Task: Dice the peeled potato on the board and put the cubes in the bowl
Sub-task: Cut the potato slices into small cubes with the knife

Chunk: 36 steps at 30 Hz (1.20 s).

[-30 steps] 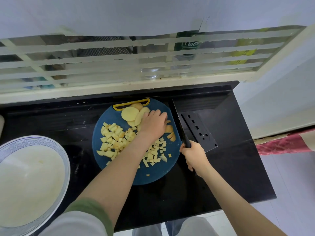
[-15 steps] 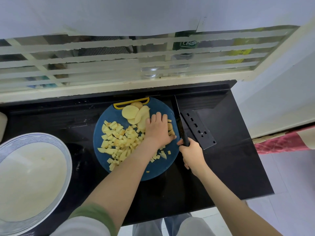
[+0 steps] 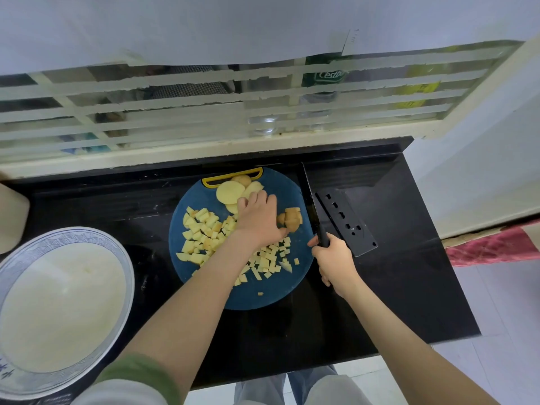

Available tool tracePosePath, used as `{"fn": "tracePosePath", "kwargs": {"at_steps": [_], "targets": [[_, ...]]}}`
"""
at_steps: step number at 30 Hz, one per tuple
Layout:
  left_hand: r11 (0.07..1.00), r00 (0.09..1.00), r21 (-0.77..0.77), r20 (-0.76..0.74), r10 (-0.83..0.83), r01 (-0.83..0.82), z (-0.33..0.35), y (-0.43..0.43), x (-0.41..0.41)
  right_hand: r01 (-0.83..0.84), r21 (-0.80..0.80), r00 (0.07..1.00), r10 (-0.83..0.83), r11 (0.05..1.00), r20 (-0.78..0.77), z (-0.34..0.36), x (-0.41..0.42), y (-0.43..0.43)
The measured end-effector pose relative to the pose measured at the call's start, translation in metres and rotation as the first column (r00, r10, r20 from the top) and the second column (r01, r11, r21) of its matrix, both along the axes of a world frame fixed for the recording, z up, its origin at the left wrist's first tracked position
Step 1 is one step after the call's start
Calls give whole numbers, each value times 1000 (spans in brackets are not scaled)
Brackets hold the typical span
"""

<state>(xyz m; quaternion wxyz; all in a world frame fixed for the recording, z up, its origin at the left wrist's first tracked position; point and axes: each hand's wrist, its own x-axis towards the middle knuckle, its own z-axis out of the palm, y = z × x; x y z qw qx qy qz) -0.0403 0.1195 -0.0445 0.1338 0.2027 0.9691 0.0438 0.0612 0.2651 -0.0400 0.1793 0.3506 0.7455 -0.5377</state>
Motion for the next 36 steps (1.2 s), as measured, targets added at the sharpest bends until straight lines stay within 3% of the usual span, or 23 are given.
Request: {"fn": "tracePosePath", "kwargs": {"at_steps": [10,24,31,36], "targets": [[987,987,7,39,159,-159,-4,9,-1,8,2,1000,-8,1000,9,1,-6,3],[992,989,-46,90,120,-116,2,18,-13,-39,-35,999,41,999,36,2,-13,9],[994,996,-82,-60,62,-67,0,19,-20,-152,12,988,152,988,40,-1,-13,11],[993,982,11,-144,120,-120,-9,20,-26,-93,-72,993,98,993,60,-6,-10,11]]}}
